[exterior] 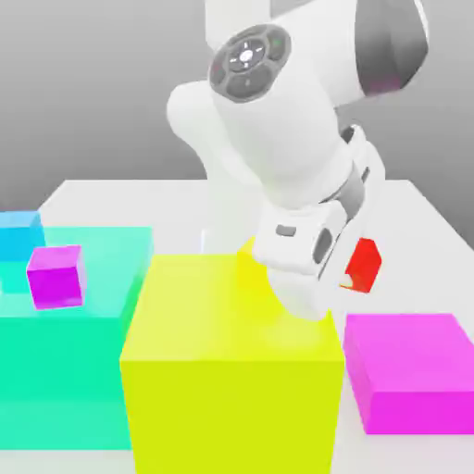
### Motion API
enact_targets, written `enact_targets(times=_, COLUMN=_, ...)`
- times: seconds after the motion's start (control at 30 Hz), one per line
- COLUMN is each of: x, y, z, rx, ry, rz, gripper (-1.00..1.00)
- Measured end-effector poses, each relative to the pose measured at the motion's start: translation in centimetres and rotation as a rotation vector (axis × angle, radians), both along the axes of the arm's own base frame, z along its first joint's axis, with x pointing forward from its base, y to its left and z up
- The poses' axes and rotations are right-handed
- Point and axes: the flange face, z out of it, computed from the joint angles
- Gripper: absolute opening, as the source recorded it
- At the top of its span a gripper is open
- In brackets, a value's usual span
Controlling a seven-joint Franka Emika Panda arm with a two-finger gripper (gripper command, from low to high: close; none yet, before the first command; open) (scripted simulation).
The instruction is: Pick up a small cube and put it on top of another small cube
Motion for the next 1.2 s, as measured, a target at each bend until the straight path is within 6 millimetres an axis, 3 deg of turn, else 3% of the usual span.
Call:
enact_targets(times=0.13, x=0.5, y=-4.8, z=2.7, rx=-0.114, ry=-0.006, rz=-0.196, gripper=-1.0)
enact_targets(times=0.27, x=0.2, y=-8.1, z=4.3, rx=-0.21, ry=0.008, rz=-0.375, gripper=-1.0)
enact_targets(times=0.4, x=-0.4, y=-11.0, z=5.8, rx=-0.293, ry=0.022, rz=-0.552, gripper=-1.0)
enact_targets(times=0.6, x=-1.5, y=-13.6, z=6.9, rx=-0.4, ry=0.054, rz=-0.789, gripper=-1.0)
enact_targets(times=0.67, x=-2.1, y=-12.7, z=7.4, rx=-0.428, ry=0.05, rz=-0.842, gripper=-1.0)
enact_targets(times=0.93, x=-6.7, y=-2.9, z=9.2, rx=-0.528, ry=-0.042, rz=-0.967, gripper=-1.0)
enact_targets(times=1.07, x=-7.2, y=-2.0, z=4.5, rx=-0.537, ry=-0.054, rz=-0.982, gripper=-1.0)
enact_targets(times=1.1, x=-7.3, y=-2.0, z=3.5, rx=-0.538, ry=-0.055, rz=-0.982, gripper=1.0)
enact_targets(times=1.2, x=-7.3, y=-2.0, z=3.5, rx=-0.537, ry=-0.055, rz=-0.982, gripper=1.0)
